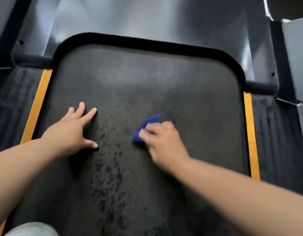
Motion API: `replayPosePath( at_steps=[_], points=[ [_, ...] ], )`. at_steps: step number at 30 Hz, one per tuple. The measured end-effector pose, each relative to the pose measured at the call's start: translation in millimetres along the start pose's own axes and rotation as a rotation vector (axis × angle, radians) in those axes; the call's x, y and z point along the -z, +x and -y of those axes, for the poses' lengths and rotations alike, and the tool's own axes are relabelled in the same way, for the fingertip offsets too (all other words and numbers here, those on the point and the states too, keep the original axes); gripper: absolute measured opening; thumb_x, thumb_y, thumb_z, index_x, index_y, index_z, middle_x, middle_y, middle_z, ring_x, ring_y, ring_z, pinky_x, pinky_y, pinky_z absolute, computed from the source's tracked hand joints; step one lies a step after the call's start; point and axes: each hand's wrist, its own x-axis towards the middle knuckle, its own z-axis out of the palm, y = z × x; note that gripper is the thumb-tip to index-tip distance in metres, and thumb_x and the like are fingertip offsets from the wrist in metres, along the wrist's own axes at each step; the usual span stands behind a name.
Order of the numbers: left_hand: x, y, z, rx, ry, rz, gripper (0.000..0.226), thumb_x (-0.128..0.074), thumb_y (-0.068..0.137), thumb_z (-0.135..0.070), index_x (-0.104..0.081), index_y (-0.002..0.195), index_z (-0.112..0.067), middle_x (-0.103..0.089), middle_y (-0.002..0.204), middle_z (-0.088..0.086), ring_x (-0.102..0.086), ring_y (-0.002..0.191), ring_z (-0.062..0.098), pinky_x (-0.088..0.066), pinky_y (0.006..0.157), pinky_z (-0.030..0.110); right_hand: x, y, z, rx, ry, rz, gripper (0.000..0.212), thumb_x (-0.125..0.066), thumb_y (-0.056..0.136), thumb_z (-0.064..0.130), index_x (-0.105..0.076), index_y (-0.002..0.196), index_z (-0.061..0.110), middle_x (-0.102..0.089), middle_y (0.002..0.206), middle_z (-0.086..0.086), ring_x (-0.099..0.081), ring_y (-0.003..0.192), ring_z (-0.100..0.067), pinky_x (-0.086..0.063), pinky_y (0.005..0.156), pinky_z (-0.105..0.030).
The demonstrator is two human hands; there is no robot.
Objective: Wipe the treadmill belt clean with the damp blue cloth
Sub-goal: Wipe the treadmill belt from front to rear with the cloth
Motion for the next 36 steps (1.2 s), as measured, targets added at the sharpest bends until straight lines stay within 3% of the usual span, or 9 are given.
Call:
replayPosePath(
  at_steps=[4, 7, 11, 13, 18, 24, 31, 32, 36],
  points=[
    [2, 1, -2, 0.004, -0.017, 0.002, 0.121, -0.077, 0.064, -0.059, 0.005, 0.15, -0.037, 0.016, 0.158, -0.002, 0.005, 0.146, 0.026, -0.023, 0.114, 0.045, 6, 15, -18, 0.327, 0.005, -0.003, 0.024, -0.063, 0.079, 0.018, -0.074, 0.099, 0.025, -0.07, 0.103, 0.002, -0.054, 0.081, -0.025, -0.039, 0.074, -0.031],
    [3, 2, -2, 0.007, 0.026, 0.002, 0.121, -0.078, 0.063, -0.058, 0.003, 0.151, -0.036, 0.015, 0.159, -0.001, 0.003, 0.146, 0.028, -0.024, 0.113, 0.047, 17, 74, -66, 0.078, -0.164, -0.166, 0.027, -0.056, 0.08, 0.019, -0.072, 0.102, 0.02, -0.069, 0.106, -0.006, -0.06, 0.093, -0.037, -0.049, 0.082, -0.044],
    [1, 4, -2, 0.008, 0.052, 0.006, 0.122, -0.079, 0.062, -0.057, 0.002, 0.151, -0.034, 0.015, 0.158, 0.002, 0.002, 0.146, 0.032, -0.024, 0.112, 0.049, 22, 98, -58, -0.264, -0.201, 0.008, 0.027, -0.049, 0.084, 0.013, -0.062, 0.106, 0.004, -0.057, 0.118, -0.019, -0.047, 0.114, -0.042, -0.036, 0.101, -0.05],
    [1, 4, -4, 0.018, 0.06, 0.021, 0.121, -0.078, 0.064, -0.057, 0.004, 0.151, -0.033, 0.017, 0.158, 0.002, 0.004, 0.146, 0.032, -0.026, 0.111, 0.049, 11, 68, -20, -0.084, -0.14, 0.053, 0.021, -0.046, 0.076, 0.008, -0.059, 0.092, 0.006, -0.057, 0.105, -0.018, -0.05, 0.101, -0.039, -0.044, 0.087, -0.052],
    [5, 4, -5, 0.005, 0.069, 0.04, 0.121, -0.076, 0.067, -0.058, 0.007, 0.151, -0.031, 0.019, 0.158, 0.004, 0.007, 0.146, 0.033, -0.025, 0.112, 0.049, -2, 34, 8, 0.461, -0.045, 0.196, 0.033, -0.047, 0.079, 0.014, -0.07, 0.103, 0.014, -0.067, 0.115, -0.01, -0.062, 0.107, -0.033, -0.045, 0.091, -0.05],
    [3, 5, -5, 0.009, 0.063, 0.033, 0.123, -0.078, 0.064, -0.056, 0.004, 0.151, -0.03, 0.016, 0.158, 0.005, 0.005, 0.145, 0.034, -0.027, 0.111, 0.052, 16, 130, -42, -0.184, -0.292, 0.109, 0.024, -0.046, 0.087, 0.01, -0.054, 0.11, 0.007, -0.05, 0.127, -0.016, -0.039, 0.121, -0.037, -0.031, 0.097, -0.052],
    [-6, -8, -7, 0.13, -0.066, -0.07, 0.121, -0.078, 0.064, -0.056, 0.0, 0.152, -0.029, 0.015, 0.158, 0.01, 0.005, 0.146, 0.03, -0.022, 0.114, 0.048, -5, 44, 20, 0.58, -0.041, 0.337, 0.035, -0.055, 0.075, 0.011, -0.067, 0.107, 0.016, -0.064, 0.118, -0.009, -0.059, 0.111, -0.031, -0.046, 0.092, -0.047],
    [-7, -8, -4, 0.128, -0.05, -0.069, 0.119, -0.076, 0.065, -0.059, 0.0, 0.152, -0.028, 0.013, 0.158, 0.01, 0.004, 0.146, 0.03, -0.022, 0.114, 0.049, 0, 62, 7, 0.571, -0.116, 0.296, 0.029, -0.052, 0.08, 0.01, -0.065, 0.106, 0.015, -0.063, 0.116, -0.01, -0.058, 0.11, -0.033, -0.045, 0.089, -0.048],
    [-7, -3, 1, 0.098, 0.018, -0.039, 0.119, -0.072, 0.065, -0.064, 0.0, 0.151, -0.026, 0.01, 0.158, 0.013, 0.002, 0.145, 0.033, -0.028, 0.11, 0.053, 7, 128, -32, -0.026, -0.184, 0.13, 0.035, -0.047, 0.086, 0.005, -0.058, 0.119, 0.006, -0.049, 0.136, -0.015, -0.038, 0.127, -0.04, -0.031, 0.102, -0.052]
  ],
)
